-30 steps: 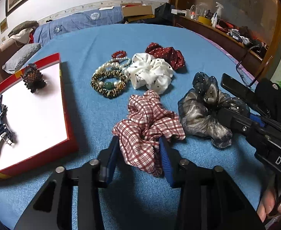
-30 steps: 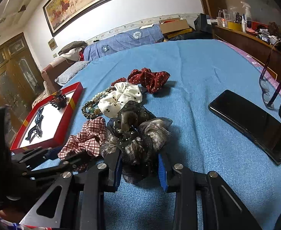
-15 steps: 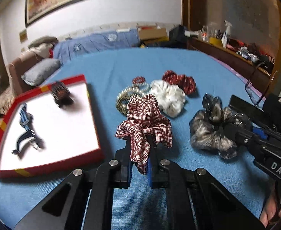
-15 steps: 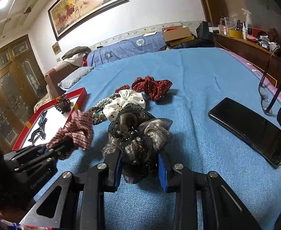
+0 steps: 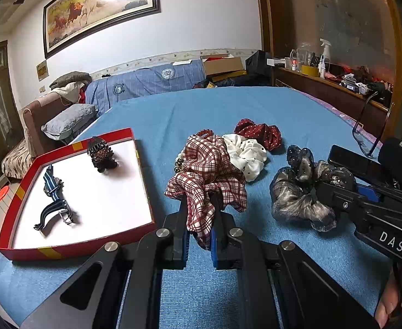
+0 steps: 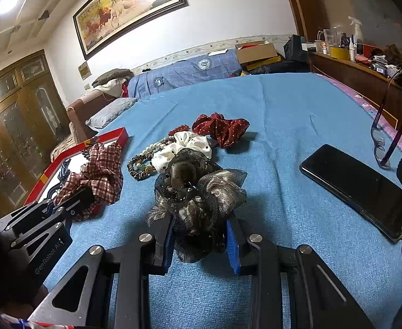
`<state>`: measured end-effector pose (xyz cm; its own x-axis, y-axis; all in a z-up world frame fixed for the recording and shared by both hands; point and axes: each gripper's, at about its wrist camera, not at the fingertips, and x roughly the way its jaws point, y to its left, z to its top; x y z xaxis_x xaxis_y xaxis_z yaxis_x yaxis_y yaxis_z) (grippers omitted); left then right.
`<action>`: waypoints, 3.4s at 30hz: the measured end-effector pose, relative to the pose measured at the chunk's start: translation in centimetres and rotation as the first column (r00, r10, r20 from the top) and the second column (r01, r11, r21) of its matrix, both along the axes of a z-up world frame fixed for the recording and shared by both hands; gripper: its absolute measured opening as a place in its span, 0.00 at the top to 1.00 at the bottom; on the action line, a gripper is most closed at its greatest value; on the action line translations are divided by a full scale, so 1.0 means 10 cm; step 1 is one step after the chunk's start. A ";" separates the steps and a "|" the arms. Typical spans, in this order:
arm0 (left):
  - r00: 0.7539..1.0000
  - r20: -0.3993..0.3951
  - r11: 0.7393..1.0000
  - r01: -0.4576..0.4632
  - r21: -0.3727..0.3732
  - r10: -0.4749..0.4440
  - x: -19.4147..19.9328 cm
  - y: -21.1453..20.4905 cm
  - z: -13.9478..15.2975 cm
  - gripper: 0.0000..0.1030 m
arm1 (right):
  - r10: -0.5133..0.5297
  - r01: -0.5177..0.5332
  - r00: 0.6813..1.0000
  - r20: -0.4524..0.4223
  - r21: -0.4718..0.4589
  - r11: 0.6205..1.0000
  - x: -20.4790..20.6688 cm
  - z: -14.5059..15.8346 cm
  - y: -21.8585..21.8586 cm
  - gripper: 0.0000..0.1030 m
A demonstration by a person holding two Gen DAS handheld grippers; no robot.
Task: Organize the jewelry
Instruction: 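Lift the plaid scrunchie with the left tool while the right tool lifts the grey scrunchie, then carry both scrunchies over the red-framed tray with the left and right tools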
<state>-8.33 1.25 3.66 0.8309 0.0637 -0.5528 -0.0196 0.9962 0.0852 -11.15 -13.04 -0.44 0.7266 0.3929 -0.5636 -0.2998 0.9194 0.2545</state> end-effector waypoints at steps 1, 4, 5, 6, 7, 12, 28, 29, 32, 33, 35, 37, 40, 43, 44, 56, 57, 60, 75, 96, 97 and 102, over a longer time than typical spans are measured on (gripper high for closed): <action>1.000 0.004 1.000 0.001 0.001 -0.001 -0.01 -0.01 0.00 0.89 | 0.001 -0.001 1.000 -0.001 0.000 1.000 0.00 0.00 0.00 0.66; 1.000 0.006 1.000 0.001 0.008 -0.001 -0.02 -0.02 0.01 0.89 | 0.000 0.000 1.000 0.000 0.001 1.000 0.00 0.00 0.00 0.66; 1.000 0.009 1.000 0.003 0.009 -0.003 -0.02 -0.03 0.01 0.89 | 0.001 -0.001 1.000 -0.001 0.000 1.000 0.00 0.00 0.00 0.66; 1.000 0.009 1.000 0.002 0.010 -0.002 -0.02 -0.03 0.01 0.89 | 0.001 -0.001 1.000 0.000 0.000 1.000 0.00 0.00 0.00 0.66; 1.000 0.009 1.000 0.002 0.010 -0.002 -0.03 -0.03 0.01 0.89 | 0.000 0.000 1.000 0.001 0.000 1.000 0.00 0.00 0.00 0.66; 1.000 0.009 1.000 0.001 0.010 -0.001 -0.03 -0.04 0.01 0.89 | 0.000 0.000 1.000 0.002 0.001 1.000 0.00 0.00 0.00 0.66; 1.000 0.027 1.000 0.001 0.008 -0.001 -0.08 -0.04 0.06 0.89 | -0.020 0.020 1.000 -0.005 -0.002 1.000 0.00 0.00 -0.01 0.66; 1.000 0.027 1.000 0.004 0.007 -0.004 -0.09 -0.05 0.06 0.89 | -0.024 0.024 1.000 -0.006 -0.003 1.000 0.00 0.00 -0.01 0.66; 1.000 0.020 1.000 0.020 -0.001 -0.020 -0.12 -0.04 0.07 0.89 | -0.045 0.045 0.999 -0.016 -0.003 0.999 0.01 -0.01 -0.03 0.66; 1.000 0.022 1.000 0.021 -0.007 -0.021 -0.14 -0.03 0.08 0.89 | -0.056 0.056 0.998 -0.021 -0.004 0.998 0.02 -0.01 -0.04 0.66; 0.999 0.036 1.000 0.019 -0.015 -0.018 -0.18 0.02 0.13 0.89 | -0.069 0.069 0.997 -0.021 -0.007 0.998 0.01 -0.01 -0.04 0.66; 0.999 0.047 1.000 0.016 -0.023 -0.015 -0.23 0.08 0.18 0.89 | -0.081 0.080 0.997 -0.018 -0.005 0.997 -0.02 0.00 -0.04 0.66; 0.998 0.065 0.999 0.002 -0.042 0.001 -0.29 0.20 0.28 0.89 | -0.072 0.073 0.997 -0.040 0.014 0.997 -0.05 0.01 -0.03 0.66; 0.997 0.077 0.998 -0.015 -0.058 0.019 -0.32 0.31 0.33 0.89 | -0.058 0.059 0.997 -0.046 0.011 0.998 -0.08 0.07 0.05 0.66; 0.996 0.084 0.998 -0.025 -0.065 0.030 -0.32 0.36 0.37 0.89 | -0.050 0.050 0.998 -0.040 0.013 0.999 -0.09 0.11 0.07 0.66; 0.970 0.134 0.973 -0.181 -0.146 0.201 -0.42 1.18 0.61 0.89 | 0.083 -0.084 0.996 0.029 0.040 0.996 -0.19 0.59 0.53 0.66; 0.966 0.135 0.968 -0.200 -0.150 0.220 -0.43 1.28 0.62 0.89 | 0.096 -0.097 0.995 0.028 0.041 0.994 -0.18 0.61 0.58 0.66; 0.954 0.131 0.955 -0.246 -0.169 0.269 -0.44 1.53 0.64 0.89 | 0.135 -0.136 0.990 0.034 0.041 0.990 -0.18 0.68 0.75 0.66; 0.932 0.078 0.919 -0.331 -0.216 0.354 -0.42 2.27 0.66 0.89 | 0.283 -0.283 0.958 0.053 -0.017 0.959 -0.13 0.83 1.58 0.63; 0.941 -0.226 0.911 -0.310 -0.271 0.253 0.98 2.67 0.28 0.89 | 0.271 -0.282 0.945 -0.183 -0.033 0.959 0.79 0.29 2.41 0.62; 0.938 -0.239 0.910 -0.312 -0.274 0.250 1.02 2.68 0.24 0.89 | 0.266 -0.278 0.945 -0.190 -0.042 0.960 0.82 0.27 2.44 0.62; 0.930 -0.292 0.908 -0.308 -0.284 0.224 1.18 2.73 0.09 0.89 | 0.249 -0.265 0.946 -0.208 -0.052 0.963 0.94 0.18 2.52 0.62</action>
